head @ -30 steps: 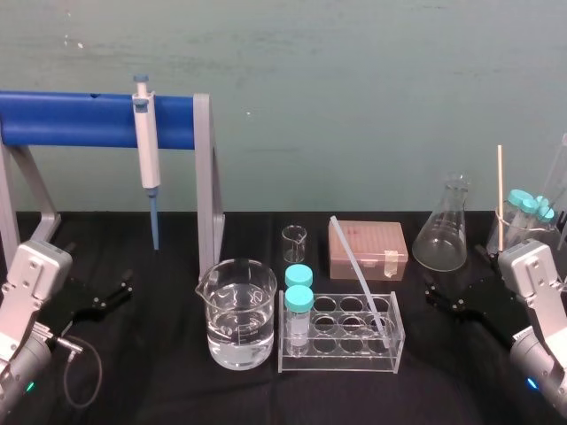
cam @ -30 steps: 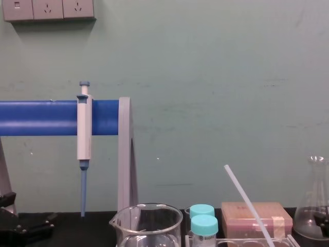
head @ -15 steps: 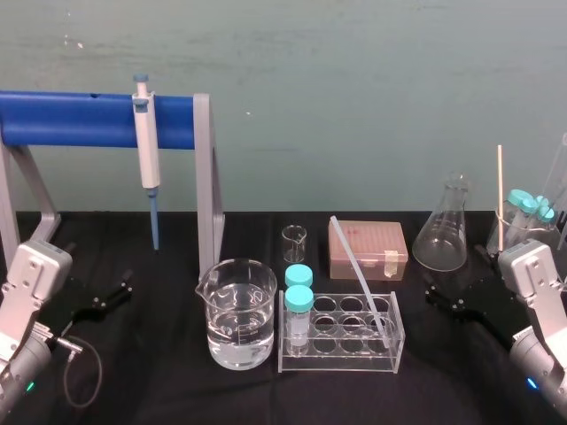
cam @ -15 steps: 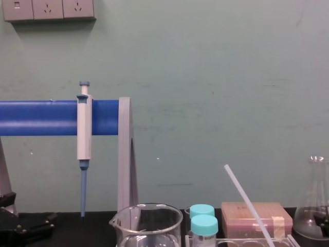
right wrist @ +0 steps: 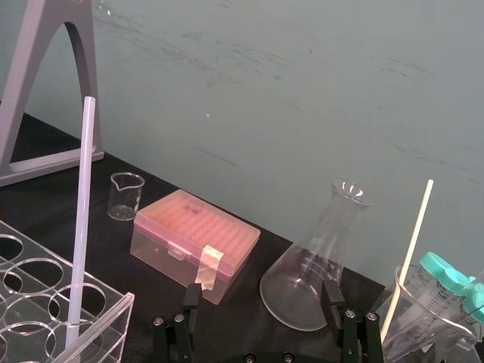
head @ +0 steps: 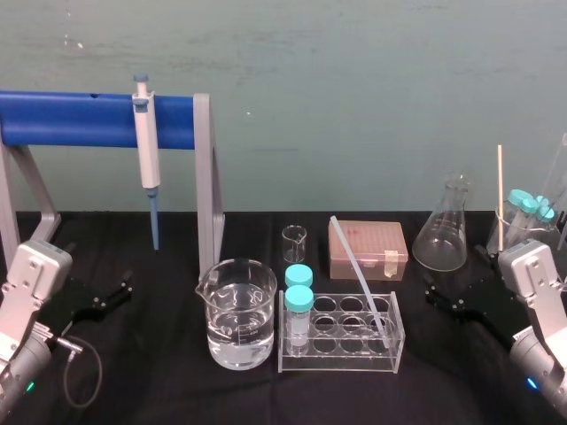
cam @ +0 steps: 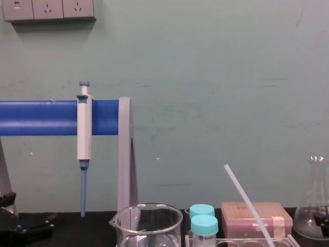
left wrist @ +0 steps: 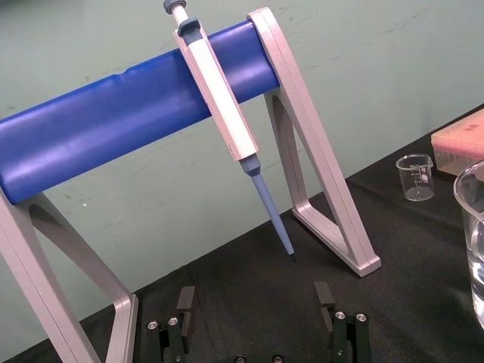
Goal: Pick up the stirring rod with one hand, then place it down.
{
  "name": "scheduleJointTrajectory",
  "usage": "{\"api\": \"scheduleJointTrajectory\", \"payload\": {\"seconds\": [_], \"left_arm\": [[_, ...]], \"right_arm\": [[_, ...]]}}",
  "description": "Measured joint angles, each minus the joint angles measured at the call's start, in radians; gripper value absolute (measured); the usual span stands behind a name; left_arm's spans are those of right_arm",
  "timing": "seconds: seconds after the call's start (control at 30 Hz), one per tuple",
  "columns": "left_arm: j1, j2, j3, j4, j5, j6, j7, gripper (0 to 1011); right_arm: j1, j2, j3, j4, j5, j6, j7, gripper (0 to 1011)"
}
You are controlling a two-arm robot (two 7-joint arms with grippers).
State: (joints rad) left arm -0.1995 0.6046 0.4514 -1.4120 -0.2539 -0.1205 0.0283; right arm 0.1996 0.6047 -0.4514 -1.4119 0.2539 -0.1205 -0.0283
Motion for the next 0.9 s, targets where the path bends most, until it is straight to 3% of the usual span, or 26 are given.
{"api": "scheduleJointTrajectory", "payload": {"seconds": [0.9], "left_arm": [[0.000, 0.000, 0.000, 0.000, 0.000, 0.000, 0.000, 1000]], "right_arm": [[0.000, 0.000, 0.000, 0.000, 0.000, 0.000, 0.000, 1000]]}}
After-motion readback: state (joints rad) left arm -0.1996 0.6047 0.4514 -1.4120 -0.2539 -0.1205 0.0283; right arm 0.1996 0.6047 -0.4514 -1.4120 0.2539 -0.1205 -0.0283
